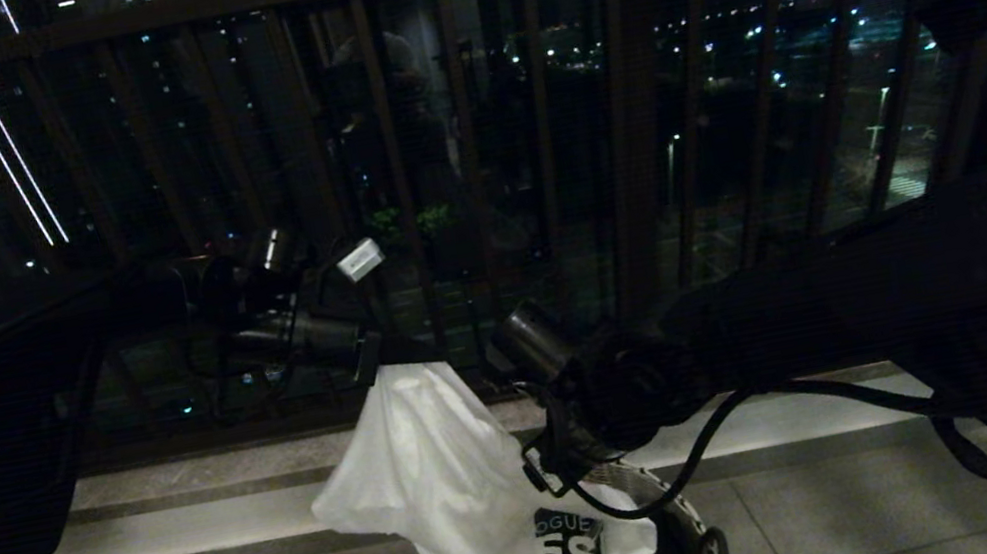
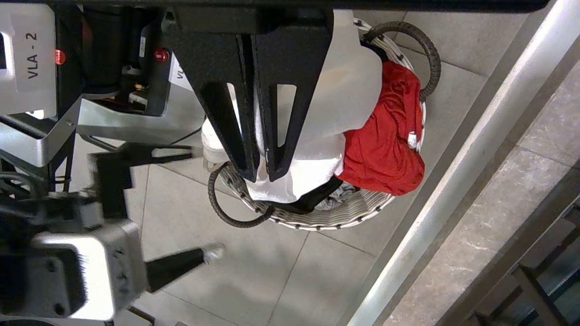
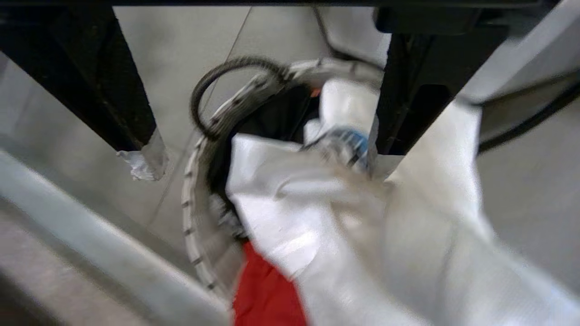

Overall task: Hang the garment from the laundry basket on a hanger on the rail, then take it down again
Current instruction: Hang the clothes on the clothes rack

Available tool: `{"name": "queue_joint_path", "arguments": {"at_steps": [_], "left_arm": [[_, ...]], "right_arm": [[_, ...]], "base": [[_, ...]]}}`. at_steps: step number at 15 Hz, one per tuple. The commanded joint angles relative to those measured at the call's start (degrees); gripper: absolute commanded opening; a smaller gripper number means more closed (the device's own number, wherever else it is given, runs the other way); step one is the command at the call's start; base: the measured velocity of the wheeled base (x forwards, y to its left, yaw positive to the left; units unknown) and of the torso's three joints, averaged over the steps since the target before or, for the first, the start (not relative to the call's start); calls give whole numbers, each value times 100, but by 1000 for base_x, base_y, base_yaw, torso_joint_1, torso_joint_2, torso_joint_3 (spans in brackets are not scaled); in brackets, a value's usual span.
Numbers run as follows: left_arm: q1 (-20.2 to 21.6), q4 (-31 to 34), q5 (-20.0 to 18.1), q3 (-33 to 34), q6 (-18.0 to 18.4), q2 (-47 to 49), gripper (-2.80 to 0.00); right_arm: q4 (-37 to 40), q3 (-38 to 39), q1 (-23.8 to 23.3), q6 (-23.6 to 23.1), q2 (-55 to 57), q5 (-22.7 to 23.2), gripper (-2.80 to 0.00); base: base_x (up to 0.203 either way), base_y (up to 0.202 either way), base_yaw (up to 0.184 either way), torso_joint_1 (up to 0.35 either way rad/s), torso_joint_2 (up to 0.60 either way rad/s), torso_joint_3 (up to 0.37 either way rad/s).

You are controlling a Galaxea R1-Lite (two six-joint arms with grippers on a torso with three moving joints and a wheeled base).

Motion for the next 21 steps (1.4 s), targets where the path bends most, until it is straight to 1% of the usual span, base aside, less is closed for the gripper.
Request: {"name": "queue_joint_path", "arguments": {"at_steps": [1,3,5,8,11,14,16,17,21], "left_arm": [[23,18,-33,-7,16,-4,-280],[23,18,-33,-7,16,-4,-280],[23,18,-33,-7,16,-4,-280],[32,18,-42,-7,16,-21,-280],[41,10,-59,-16,2,-21,-280],[49,10,-59,-16,-2,-21,-280],[67,10,-59,-24,7,-13,-280],[67,10,-59,-24,7,-13,-280],[76,10,-59,-24,7,-21,-280]], "right_arm": [[-152,0,-5,4,162,-382,0],[-294,0,-5,-11,246,-679,0],[-291,0,-9,-23,241,-707,0],[-311,-17,-9,-23,310,-949,0],[-705,-17,-9,-41,441,-1139,0],[-754,-43,-9,-40,493,-1186,0],[-932,-35,-9,-66,530,-1207,0],[-946,-35,-9,-75,530,-1208,-280],[-959,-35,-9,-85,556,-1208,-280]], "base": [[0,0,0,0,0,0],[0,0,0,0,0,0],[0,0,0,0,0,0],[0,0,0,0,0,0],[0,0,0,0,0,0],[0,0,0,0,0,0],[0,0,0,0,0,0],[0,0,0,0,0,0],[0,0,0,0,0,0]]}}
